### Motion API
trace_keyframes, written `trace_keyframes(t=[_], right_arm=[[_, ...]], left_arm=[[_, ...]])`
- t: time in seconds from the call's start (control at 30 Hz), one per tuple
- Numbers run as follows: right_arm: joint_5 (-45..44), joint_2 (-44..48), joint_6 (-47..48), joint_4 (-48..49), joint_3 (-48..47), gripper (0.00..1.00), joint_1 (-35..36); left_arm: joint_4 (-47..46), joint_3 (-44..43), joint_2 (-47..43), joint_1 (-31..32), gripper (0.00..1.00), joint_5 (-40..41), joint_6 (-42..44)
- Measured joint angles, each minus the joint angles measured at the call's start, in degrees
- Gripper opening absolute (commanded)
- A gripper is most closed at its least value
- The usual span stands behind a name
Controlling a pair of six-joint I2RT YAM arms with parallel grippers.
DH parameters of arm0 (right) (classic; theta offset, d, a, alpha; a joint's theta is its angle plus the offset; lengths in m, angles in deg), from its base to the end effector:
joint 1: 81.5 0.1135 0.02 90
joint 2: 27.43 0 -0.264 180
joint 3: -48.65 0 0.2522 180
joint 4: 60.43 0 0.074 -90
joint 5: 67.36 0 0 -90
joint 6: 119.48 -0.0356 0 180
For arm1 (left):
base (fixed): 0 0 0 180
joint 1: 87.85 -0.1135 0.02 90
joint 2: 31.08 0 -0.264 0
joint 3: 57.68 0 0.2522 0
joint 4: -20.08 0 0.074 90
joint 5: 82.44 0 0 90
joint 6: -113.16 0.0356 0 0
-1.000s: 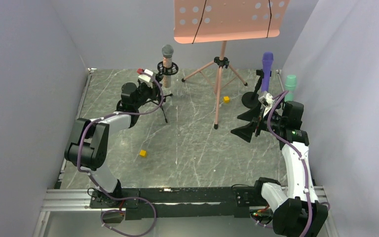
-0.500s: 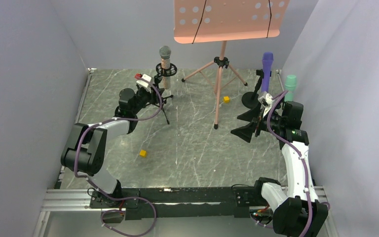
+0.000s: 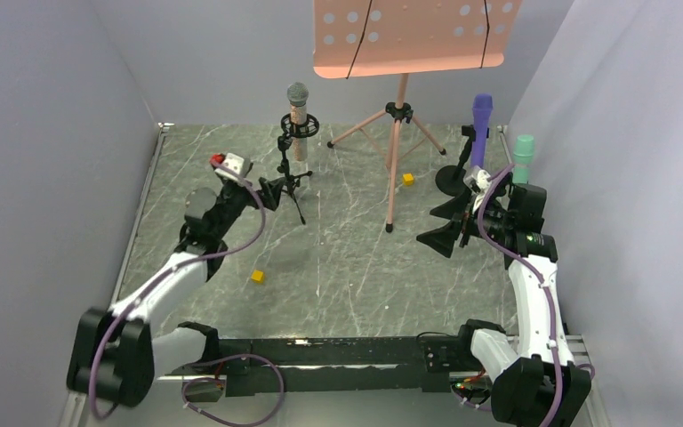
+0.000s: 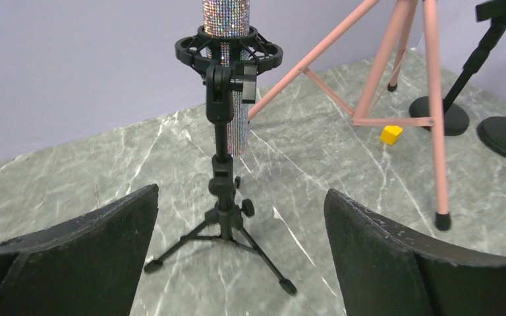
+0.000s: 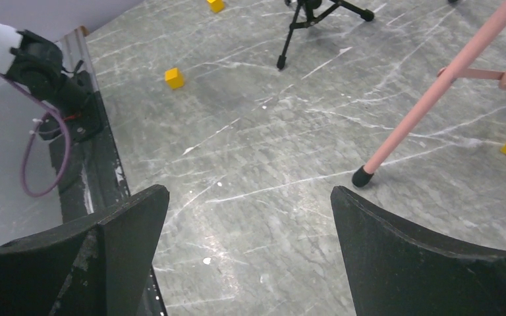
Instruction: Attach the microphones to the stand
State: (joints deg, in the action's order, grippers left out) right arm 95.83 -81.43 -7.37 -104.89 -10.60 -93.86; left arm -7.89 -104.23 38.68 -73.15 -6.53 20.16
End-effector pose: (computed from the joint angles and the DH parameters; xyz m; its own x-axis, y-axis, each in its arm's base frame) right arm 0.1844 -0.0055 0.2969 -0.3227 -0.0407 -0.9456 -0.8463 0.4597 0.2690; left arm 0.2576 -0.0765 0.2708 0.0550 -0.0669 -0.9962 0.4843 0.8743 -0.0320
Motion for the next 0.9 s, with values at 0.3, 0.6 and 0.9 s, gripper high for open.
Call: trace_keyframes(t=[0.3,0.6,0.9], right_arm=[[-15.69,7.61,-3.72,-2.71,-6.95,1.00,-2.23],[-46.36,9.99,-20.31,-5.90,-26.64,1.00,-2.82],[-59.14,11.04,-27.89,-8.22,-29.68,1.00,-2.89]], left_arm=[[36.35,-4.59,-30.08,-2.23,0.99,0.37,-11.91],[62.34,-14.60,-42.97,-2.95,0.99,-2.58,-14.40],[74.01,-18.10,-47.69,-2.95,0.99,-2.60,-14.91]])
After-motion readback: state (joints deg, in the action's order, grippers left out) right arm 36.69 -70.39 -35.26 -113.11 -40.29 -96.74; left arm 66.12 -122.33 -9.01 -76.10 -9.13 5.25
